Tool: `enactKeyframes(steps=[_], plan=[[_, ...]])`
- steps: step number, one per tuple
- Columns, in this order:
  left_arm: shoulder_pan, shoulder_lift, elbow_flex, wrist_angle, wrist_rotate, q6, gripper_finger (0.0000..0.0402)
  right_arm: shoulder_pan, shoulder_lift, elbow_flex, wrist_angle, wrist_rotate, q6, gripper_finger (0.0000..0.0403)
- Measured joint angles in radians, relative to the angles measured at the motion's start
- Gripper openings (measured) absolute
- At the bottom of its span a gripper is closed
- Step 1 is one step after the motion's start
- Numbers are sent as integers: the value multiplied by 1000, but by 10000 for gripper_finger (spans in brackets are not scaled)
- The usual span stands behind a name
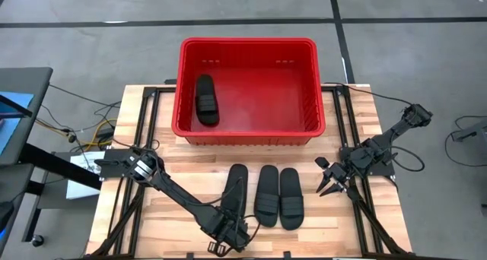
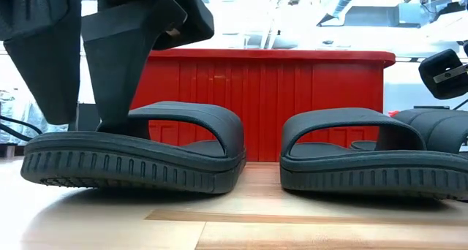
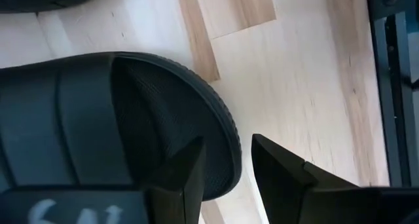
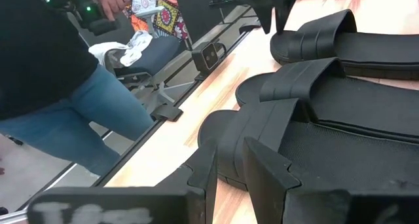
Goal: Pick and place slides into bin
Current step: Put the left black slide into the red bin
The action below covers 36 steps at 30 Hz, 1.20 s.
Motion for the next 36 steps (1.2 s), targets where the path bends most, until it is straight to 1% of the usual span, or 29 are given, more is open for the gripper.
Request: enactKeyframes(steps=[7,22,29,33,36], plan=[[1,0,0,16,16,0,116,0,0,0,0,0,0,66],[0,0,-4,20,14,0,116,0,0,0,0,0,0,66],[-1,-2,-121,156,38,-16,116,0,0,0,0,0,0,66],[-3,-12,-183,198,9,-60,116,0,0,0,0,0,0,66],[-4,-14,-226,234,7,-77,116,0,0,0,0,0,0,66]])
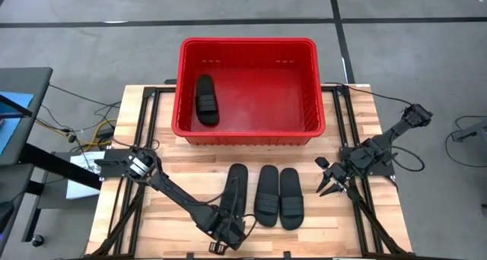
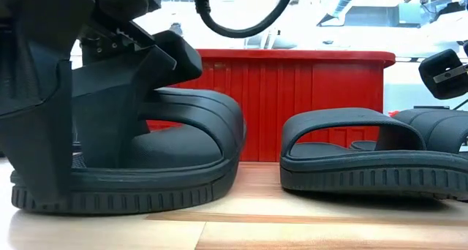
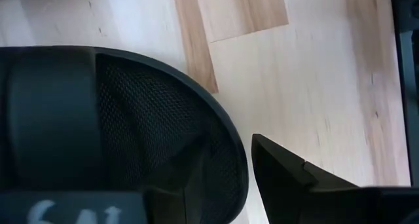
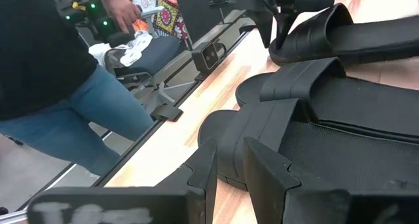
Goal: Pick and place slides into bin
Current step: Put the left black slide into the red bin
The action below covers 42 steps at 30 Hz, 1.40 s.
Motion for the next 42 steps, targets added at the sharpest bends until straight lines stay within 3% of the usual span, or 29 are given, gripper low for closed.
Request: enactKeyframes(steps=[13,19,21,29,36,42], plan=[[-2,-4,-47,65,-63,-44,111,0,0,0,0,0,0,66],[-2,-5,-47,57,-63,-98,19,0,0,0,0,0,0,66],[-9,-5,-47,67,-70,-100,10,0,0,0,0,0,0,66],[-58,-7,-49,90,-98,-45,3,0,0,0,0,0,0,66],[-100,5,42,-18,-95,-32,1,0,0,0,0,0,0,66],[-135,9,132,-140,-26,-47,0,0,0,0,0,0,0,66]])
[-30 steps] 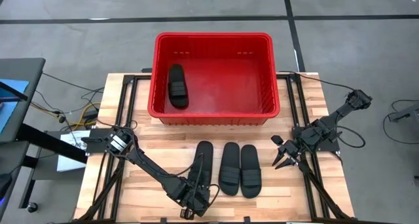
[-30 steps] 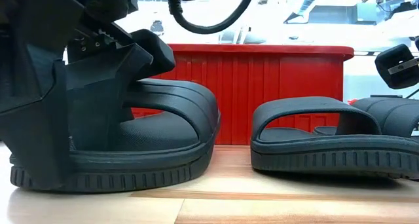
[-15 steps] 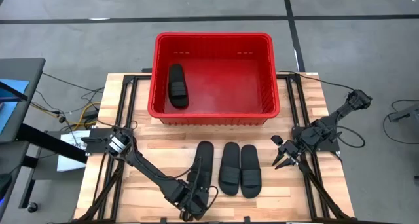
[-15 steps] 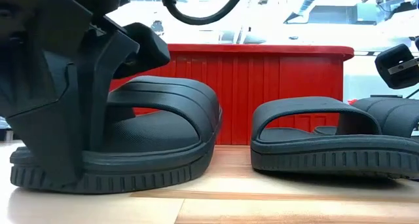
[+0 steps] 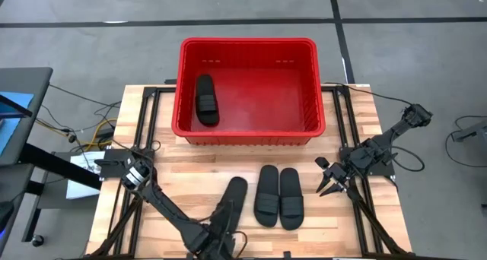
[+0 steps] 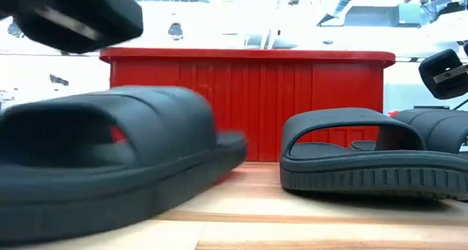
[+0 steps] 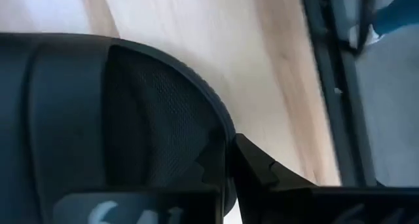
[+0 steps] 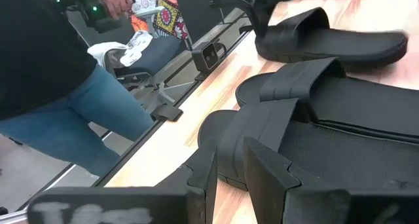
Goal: Pick and place slides into bin
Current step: Put the left black slide into the red bin
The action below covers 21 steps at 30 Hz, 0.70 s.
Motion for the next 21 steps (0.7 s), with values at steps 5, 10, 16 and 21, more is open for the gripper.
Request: enactKeyframes(steps=[5,10,16,21], plan=[[-28,0,66,-121,-19,-29,0,0,0,0,0,0,0,66],[-57,0,145,-261,-52,-78,0,0,0,0,0,0,0,66],[-62,0,247,-408,-92,-113,0,0,0,0,0,0,0,66],[-64,-2,354,-506,-133,-98,0,0,0,0,0,0,0,66]])
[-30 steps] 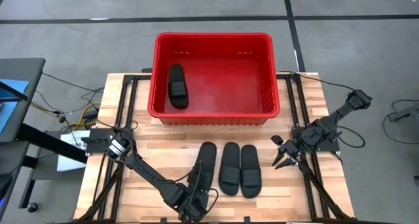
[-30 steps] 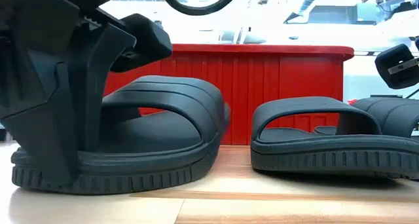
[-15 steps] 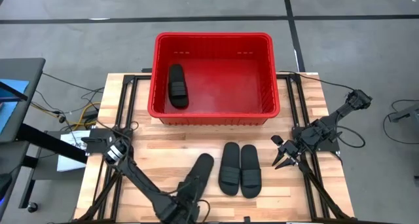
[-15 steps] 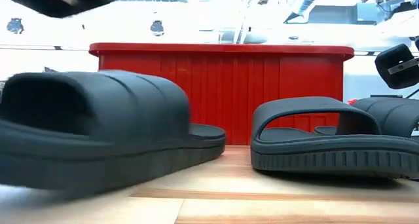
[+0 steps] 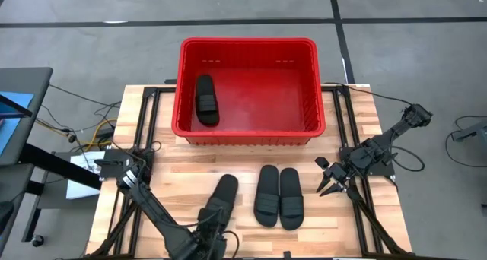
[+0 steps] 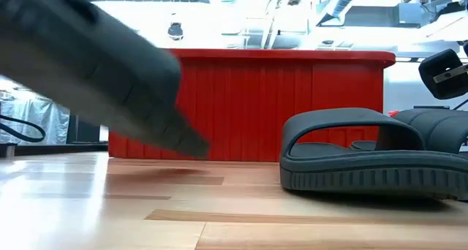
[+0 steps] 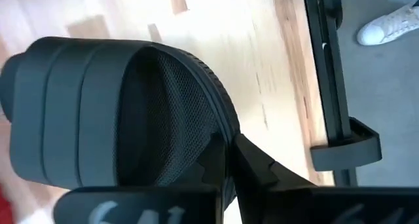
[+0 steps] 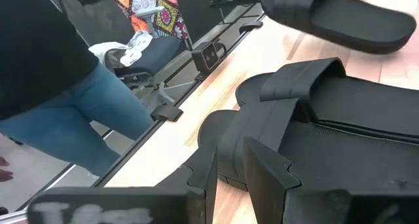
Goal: Pick and place slides into bin
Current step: Put the left black slide into the red bin
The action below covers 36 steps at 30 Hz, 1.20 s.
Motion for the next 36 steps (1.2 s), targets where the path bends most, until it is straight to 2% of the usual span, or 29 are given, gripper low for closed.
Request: enactKeyframes(steps=[6,10,24,28,31,33,36], plan=[[2,-2,140,-89,-80,84,0,0,0,0,0,0,0,66],[4,-2,231,-114,-177,124,0,0,0,0,0,0,0,66],[51,-103,231,-93,-489,168,0,0,1,0,0,0,0,66],[99,-141,231,-70,-635,139,0,0,1,0,0,0,0,66],[140,-169,231,-32,-722,172,0,0,1,0,0,0,0,66],[172,-186,231,-14,-734,221,0,0,1,0,0,0,0,66],[232,-210,231,-9,-674,293,0,0,1,0,0,0,0,66]])
